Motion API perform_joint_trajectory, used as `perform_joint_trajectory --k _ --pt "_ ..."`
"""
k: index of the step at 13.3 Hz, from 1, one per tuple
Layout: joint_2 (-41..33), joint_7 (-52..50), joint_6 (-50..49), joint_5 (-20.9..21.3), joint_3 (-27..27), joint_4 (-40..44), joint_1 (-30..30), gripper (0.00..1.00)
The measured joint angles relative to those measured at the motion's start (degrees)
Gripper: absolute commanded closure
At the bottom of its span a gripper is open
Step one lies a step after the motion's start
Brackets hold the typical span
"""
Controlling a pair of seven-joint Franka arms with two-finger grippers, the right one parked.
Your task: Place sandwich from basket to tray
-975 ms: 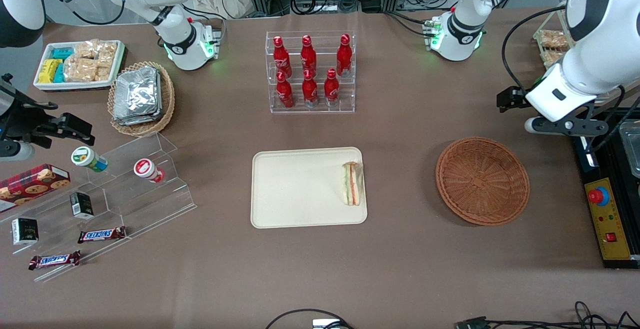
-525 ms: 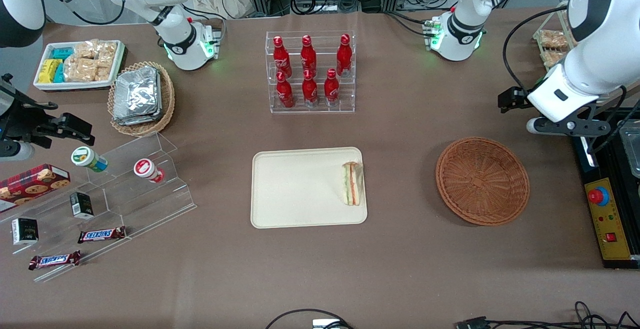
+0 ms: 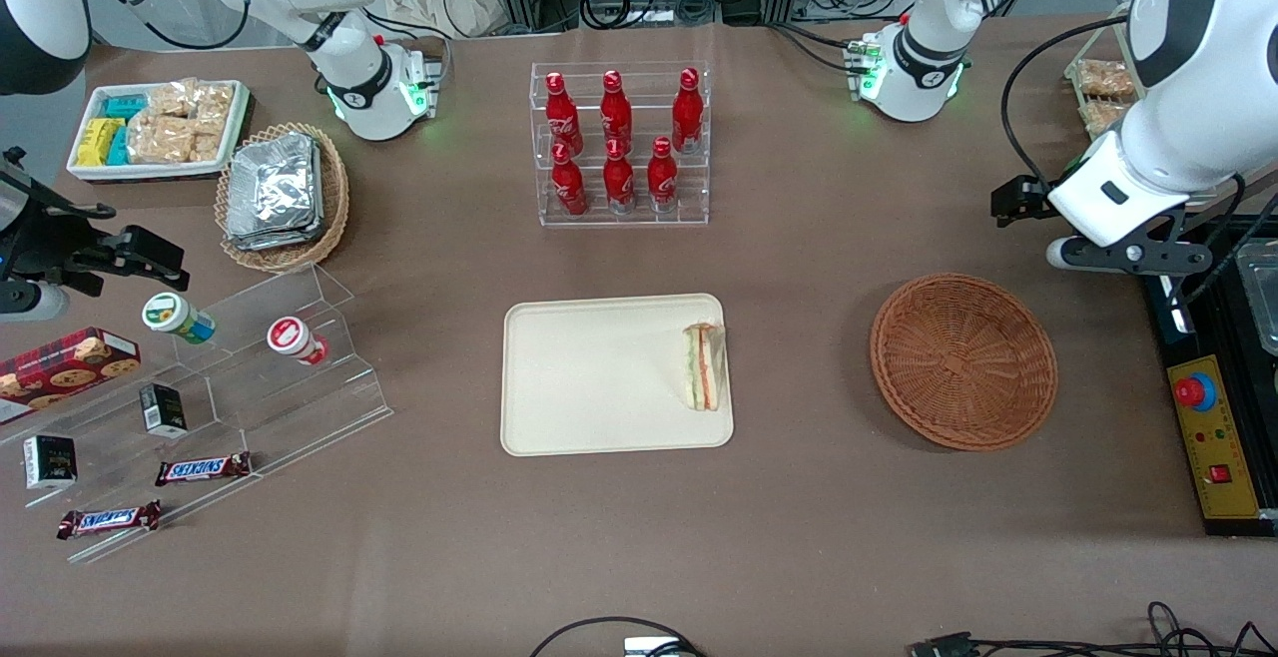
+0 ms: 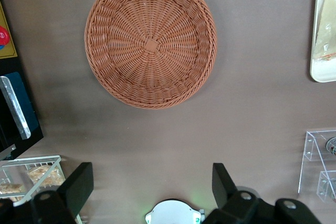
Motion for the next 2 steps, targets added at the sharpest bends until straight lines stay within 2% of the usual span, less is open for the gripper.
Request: perform_joint_trajectory --k 2 --pt "0.0 0.0 0.08 0.0 0.18 0.0 0.0 0.0"
